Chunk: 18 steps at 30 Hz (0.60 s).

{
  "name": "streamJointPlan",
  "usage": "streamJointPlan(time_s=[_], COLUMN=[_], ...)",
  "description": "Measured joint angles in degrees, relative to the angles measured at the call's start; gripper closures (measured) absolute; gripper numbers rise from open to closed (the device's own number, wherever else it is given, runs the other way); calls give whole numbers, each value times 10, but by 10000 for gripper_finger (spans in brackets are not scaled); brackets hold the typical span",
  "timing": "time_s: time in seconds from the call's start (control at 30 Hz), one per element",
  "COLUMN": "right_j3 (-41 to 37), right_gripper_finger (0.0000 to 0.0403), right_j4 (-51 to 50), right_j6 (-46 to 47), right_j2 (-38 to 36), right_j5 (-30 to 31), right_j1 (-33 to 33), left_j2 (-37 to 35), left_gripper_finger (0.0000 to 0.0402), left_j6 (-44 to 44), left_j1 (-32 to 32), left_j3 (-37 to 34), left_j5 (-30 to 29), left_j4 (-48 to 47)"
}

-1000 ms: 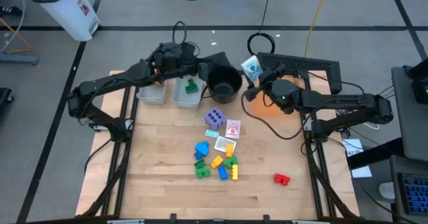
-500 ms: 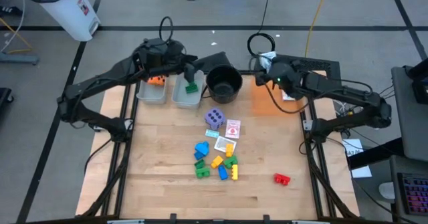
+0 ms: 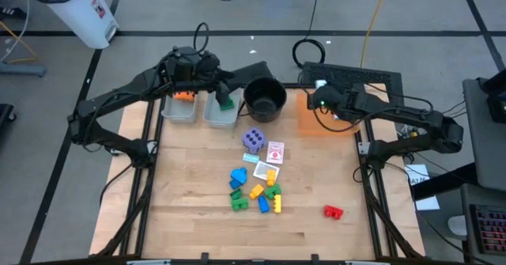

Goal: Pick & Place Toys
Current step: Put the blue deck of cards into the orange bin

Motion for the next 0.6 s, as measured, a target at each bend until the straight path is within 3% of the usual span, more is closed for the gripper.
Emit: streamJointPlan(time_s=[0.17, 0.6], right_j3=[-45, -165], right_gripper_finger=[94, 94], right_j4=[0, 117], right_j6=[17, 6], right_j2=[0, 0], right_j5=[-17, -104], right_j1=[0, -64], left_j2=[0, 0], left_gripper_finger=[147, 147], left_j6=[0, -19], left_j1=[0, 0], left_j3=[0, 0], left_j5=[42, 43], left_j4=[0, 0])
